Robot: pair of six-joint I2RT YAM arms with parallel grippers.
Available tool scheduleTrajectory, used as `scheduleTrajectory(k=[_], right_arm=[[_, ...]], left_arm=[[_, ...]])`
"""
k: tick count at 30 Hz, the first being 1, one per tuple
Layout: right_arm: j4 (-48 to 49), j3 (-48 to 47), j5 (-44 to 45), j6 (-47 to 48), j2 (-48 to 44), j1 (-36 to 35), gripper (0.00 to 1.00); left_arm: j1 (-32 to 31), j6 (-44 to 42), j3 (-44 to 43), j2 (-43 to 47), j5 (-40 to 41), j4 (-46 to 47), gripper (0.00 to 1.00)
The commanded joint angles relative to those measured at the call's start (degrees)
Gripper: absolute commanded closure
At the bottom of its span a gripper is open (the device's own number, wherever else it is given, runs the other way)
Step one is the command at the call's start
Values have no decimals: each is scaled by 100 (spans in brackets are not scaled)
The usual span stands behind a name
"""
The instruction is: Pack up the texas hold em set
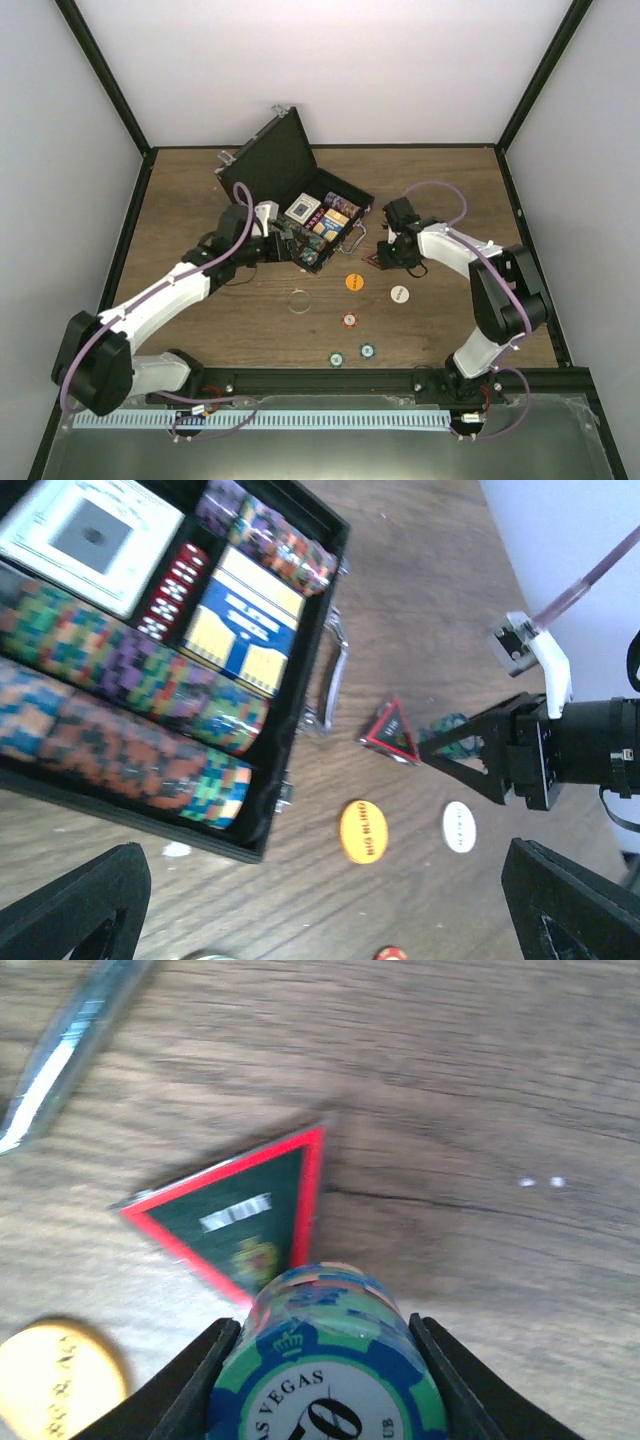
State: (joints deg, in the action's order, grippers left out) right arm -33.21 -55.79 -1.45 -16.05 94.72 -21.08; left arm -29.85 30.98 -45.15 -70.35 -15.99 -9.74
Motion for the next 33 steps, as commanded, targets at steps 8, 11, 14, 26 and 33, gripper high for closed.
scheduleTrajectory(k=[8, 11, 14, 26, 33], right_arm=[[-226, -511, -220, 655, -878, -927, 67], [-88, -486, -388, 837, -1095, -1148, 67], [52, -448, -554, 998, -1236, -1376, 67], [707, -82, -1181, 1396, -1895, -1952, 67], [761, -38, -1278, 1460, -1910, -1948, 66]], left_arm=[[-252, 1153, -96, -774, -1195, 1415, 4], [-256, 1391, 5, -933, -1452, 1699, 4], [-271, 1597, 10, -1261, -1992, 2003, 4], [-487, 1938, -133, -1942, -3020, 2613, 12], [-600, 2197, -121, -2103, -3208, 3015, 12]])
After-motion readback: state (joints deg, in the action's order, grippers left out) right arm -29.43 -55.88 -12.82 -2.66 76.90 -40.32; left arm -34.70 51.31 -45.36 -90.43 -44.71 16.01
